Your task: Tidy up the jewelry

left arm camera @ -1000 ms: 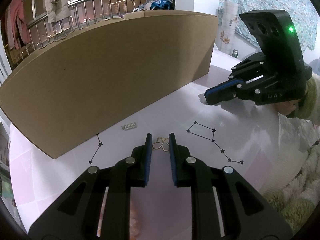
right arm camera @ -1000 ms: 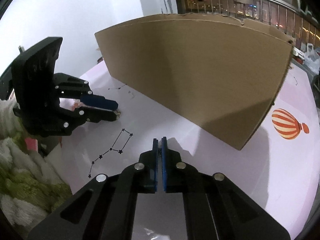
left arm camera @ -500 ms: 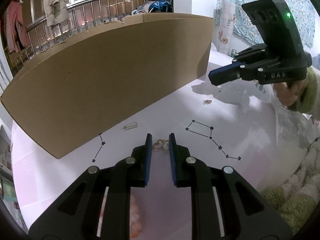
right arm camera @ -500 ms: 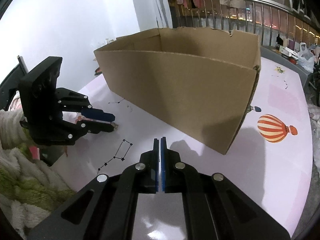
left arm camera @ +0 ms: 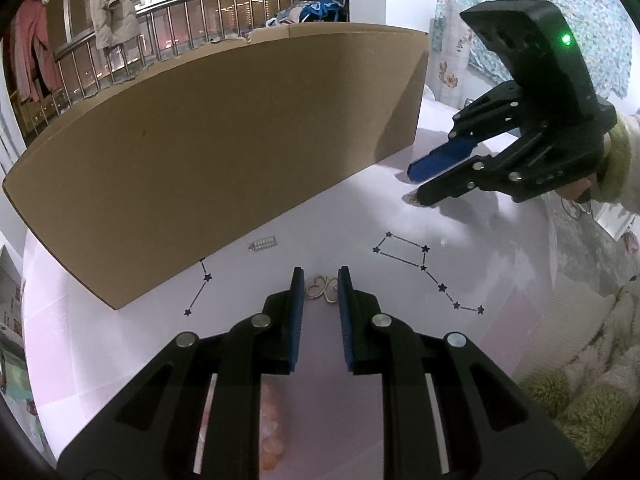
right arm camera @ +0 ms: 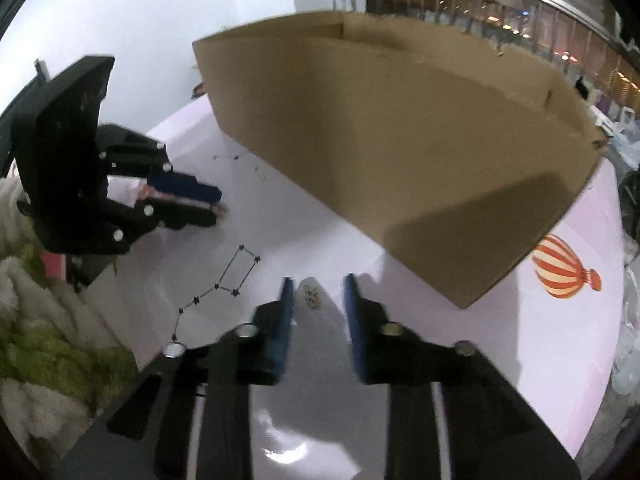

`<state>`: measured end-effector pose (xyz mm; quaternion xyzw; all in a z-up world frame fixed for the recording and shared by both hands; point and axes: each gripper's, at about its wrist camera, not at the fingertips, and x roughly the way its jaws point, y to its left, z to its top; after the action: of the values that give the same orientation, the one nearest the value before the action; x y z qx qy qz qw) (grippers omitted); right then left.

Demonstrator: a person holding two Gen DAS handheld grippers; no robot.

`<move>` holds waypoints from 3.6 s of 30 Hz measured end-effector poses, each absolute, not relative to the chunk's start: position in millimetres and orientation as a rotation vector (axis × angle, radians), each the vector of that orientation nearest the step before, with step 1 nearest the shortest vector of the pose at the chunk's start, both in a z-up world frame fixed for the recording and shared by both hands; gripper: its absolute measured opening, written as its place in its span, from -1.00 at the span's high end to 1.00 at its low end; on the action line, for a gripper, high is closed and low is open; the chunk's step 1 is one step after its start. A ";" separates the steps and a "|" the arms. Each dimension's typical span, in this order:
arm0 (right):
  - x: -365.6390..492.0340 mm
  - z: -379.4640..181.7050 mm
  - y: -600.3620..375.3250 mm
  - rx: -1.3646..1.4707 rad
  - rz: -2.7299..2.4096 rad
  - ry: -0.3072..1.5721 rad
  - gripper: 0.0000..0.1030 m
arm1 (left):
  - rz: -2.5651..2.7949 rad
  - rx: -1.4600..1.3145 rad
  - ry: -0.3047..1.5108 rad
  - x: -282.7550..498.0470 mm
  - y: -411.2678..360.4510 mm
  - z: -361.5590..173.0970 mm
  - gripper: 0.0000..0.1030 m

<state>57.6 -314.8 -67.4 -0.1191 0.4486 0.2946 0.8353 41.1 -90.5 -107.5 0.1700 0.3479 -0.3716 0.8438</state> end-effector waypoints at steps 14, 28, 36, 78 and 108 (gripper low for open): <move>58.0 -67.7 -310.4 -0.292 0.705 0.991 0.98 | -0.781 0.355 0.733 42.7 -92.9 -106.8 0.70; 49.4 -53.0 -312.9 -0.255 0.665 0.944 0.91 | -0.778 0.360 0.714 32.5 -86.7 -104.0 0.70; 56.5 -67.6 -296.5 -0.332 0.670 0.972 0.59 | -0.775 0.352 0.726 37.3 -88.2 -105.1 0.70; 52.4 72.6 -319.3 -0.132 0.711 0.600 0.94 | -0.811 0.325 0.488 14.7 -60.2 3.8 0.70; 149.5 29.8 -324.7 -0.180 0.595 0.754 0.33 | -0.712 0.317 0.669 147.7 -84.9 -4.2 0.02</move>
<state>149.5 -324.7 29.8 -0.0863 0.3621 0.2857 0.8831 147.7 -84.9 -4.2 0.1515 0.3199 -0.3405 0.8711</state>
